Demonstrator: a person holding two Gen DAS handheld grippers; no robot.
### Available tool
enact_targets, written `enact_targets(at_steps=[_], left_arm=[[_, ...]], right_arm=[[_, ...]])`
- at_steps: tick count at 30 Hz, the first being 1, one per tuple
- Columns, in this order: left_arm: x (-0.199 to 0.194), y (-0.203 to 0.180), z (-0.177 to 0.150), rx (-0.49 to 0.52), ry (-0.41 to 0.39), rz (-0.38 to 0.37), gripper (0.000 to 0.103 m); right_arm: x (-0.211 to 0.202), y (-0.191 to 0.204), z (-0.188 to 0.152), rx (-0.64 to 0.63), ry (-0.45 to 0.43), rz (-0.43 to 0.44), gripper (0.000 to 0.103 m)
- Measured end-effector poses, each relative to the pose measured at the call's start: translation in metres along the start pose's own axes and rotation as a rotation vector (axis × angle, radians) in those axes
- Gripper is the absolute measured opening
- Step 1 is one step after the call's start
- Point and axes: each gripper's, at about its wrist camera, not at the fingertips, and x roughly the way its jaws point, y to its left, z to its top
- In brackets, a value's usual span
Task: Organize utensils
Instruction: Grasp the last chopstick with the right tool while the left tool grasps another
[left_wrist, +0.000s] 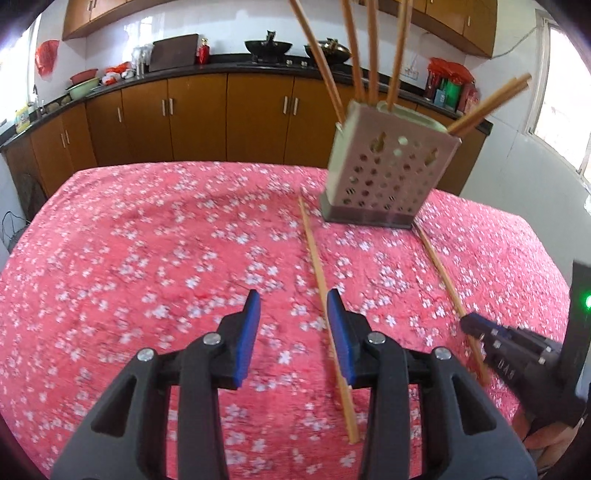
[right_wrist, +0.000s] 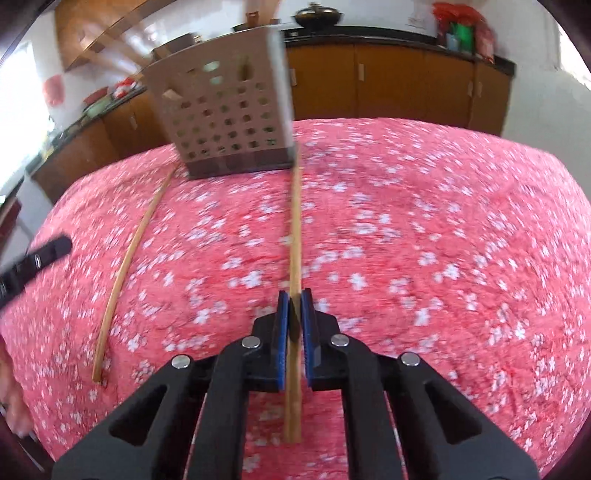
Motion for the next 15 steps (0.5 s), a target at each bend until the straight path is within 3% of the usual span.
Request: enact_targets(at_steps=[6, 8, 10, 15], left_arm=[[0.022, -0.025, -0.008, 0.038, 0.046, -0.003, 0.036], [0.032, -0.031, -0.01, 0.051, 0.065, 0.016, 0.03], [0.042, -0.034, -0.011, 0.058, 0.085, 0.048, 0.017], [0.054, -0.014, -0.008, 0.032, 0.1, 0.098, 0.009]], right_arm=[[-0.003, -0.031, 0.003, 0.076, -0.003, -0.037, 0.008], [-0.006, -0.033, 0.002, 0.073, -0.004, -0.038, 0.008], [-0.006, -0.032, 0.001, 0.068, -0.005, -0.039, 0.008], [-0.009, -0.028, -0.001, 0.048, -0.007, -0.025, 0.008]])
